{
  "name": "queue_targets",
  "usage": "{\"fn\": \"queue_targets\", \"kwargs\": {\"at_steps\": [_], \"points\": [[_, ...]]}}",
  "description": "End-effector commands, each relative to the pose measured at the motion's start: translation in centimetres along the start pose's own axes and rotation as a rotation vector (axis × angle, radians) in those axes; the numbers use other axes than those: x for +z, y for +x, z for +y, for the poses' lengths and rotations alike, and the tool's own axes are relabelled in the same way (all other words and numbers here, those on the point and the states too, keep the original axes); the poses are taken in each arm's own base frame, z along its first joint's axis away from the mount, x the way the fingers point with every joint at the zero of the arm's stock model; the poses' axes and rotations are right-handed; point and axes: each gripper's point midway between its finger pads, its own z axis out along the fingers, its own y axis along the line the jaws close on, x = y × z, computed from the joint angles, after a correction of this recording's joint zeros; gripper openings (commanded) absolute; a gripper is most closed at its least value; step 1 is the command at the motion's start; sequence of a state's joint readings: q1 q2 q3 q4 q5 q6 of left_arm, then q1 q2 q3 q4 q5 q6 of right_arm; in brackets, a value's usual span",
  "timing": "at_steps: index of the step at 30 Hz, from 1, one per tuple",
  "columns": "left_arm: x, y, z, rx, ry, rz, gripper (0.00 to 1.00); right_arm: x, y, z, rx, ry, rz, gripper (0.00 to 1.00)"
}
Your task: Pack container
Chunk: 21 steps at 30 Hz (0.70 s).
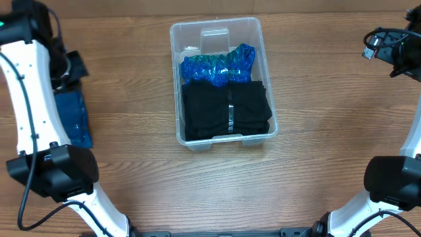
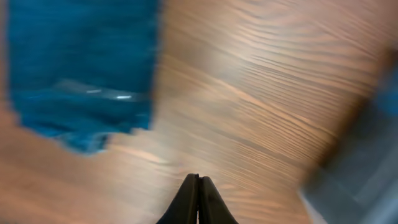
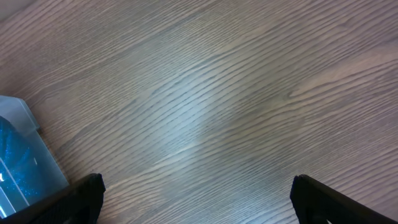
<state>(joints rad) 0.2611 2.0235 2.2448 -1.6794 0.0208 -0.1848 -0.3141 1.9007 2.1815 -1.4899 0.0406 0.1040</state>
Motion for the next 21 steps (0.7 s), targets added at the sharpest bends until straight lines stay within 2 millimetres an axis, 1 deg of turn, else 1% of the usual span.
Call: {"fn": "queue_targets", "kwargs": {"at_steps": [1,4,5,6,7,8,11,12,13,14,16,19,21], "points": [[0.0,2.2,-8.1,0.191,0.168,0.039,0.04,-1.0,-0.5,0.0,0.003,-0.003,-0.033,1.0],[-0.1,3.8,-13.6,0.338,0.191,0.012,0.04,-1.0,-0.5,0.0,0.003,-0.003,-0.034,1.0],[-0.1,4.6,-15.8,0.394,0.204,-0.001,0.04,-1.0,-0.5,0.0,0.003,-0.003,-0.033,1.0],[-0.1,5.7,-18.5,0.466,0.22,-0.02,0.04,-1.0,-0.5,0.0,0.003,-0.002,-0.033,1.0],[-0.1,6.4,-20.1,0.507,0.231,-0.031,0.04,-1.0,-0.5,0.0,0.003,-0.002,-0.033,1.0],[0.0,7.5,-22.2,0.565,0.247,-0.046,0.04,-1.0,-0.5,0.0,0.003,-0.002,-0.033,1.0],[1.0,9.9,-26.6,0.675,0.269,-0.082,0.04,-1.0,-0.5,0.0,0.003,-0.003,-0.033,1.0],[1.5,10.6,-27.5,0.696,0.276,-0.084,0.04,-1.0,-0.5,0.0,0.003,-0.003,-0.033,1.0],[2.4,11.5,-28.7,0.717,0.284,-0.081,0.04,-1.0,-0.5,0.0,0.003,-0.002,-0.033,1.0],[3.3,12.3,-29.4,0.728,0.286,-0.073,0.04,-1.0,-0.5,0.0,0.003,-0.003,-0.034,1.0],[4.9,13.5,-30.3,0.746,0.289,-0.057,0.04,-1.0,-0.5,0.0,0.003,-0.002,-0.033,1.0],[8.7,16.0,-31.7,0.794,0.297,-0.032,0.04,-1.0,-0.5,0.0,0.003,-0.003,-0.033,1.0],[10.6,17.1,-32.2,0.817,0.299,-0.03,0.04,-1.0,-0.5,0.0,0.003,-0.003,-0.033,1.0]]}}
